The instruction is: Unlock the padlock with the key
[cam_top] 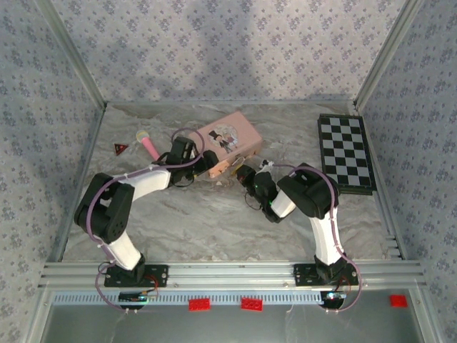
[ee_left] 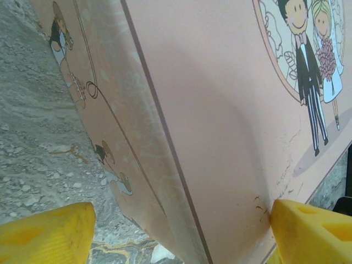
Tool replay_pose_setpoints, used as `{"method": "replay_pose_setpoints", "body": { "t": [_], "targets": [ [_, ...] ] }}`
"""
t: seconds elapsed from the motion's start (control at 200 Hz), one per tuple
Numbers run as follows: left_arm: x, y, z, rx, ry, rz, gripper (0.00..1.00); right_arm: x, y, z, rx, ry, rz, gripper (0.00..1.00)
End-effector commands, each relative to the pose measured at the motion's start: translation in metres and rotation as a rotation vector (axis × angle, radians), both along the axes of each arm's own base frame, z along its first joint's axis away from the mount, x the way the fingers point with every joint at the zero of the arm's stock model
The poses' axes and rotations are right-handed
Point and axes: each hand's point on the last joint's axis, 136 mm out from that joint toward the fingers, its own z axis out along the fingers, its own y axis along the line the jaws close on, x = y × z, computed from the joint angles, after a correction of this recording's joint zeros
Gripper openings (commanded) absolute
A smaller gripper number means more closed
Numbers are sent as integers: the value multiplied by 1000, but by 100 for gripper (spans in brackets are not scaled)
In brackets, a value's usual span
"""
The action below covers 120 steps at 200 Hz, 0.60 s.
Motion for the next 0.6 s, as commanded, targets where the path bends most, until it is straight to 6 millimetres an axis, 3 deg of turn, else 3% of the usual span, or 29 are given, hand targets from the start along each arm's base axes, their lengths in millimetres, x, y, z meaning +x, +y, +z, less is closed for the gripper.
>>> {"method": "replay_pose_setpoints", "body": {
  "t": [0.0,0.265,0.595],
  "targets": [
    [-7,4,-20,40,53,36,82,15,-5,19,55,-56,-58,0],
    [-8,16,-23,59,37,74,82,24,-18,23,52,-68,-93,0],
    [-6,23,-20,54,30,74,82,22,-36,23,24,-67,-111,0]
  ]
}}
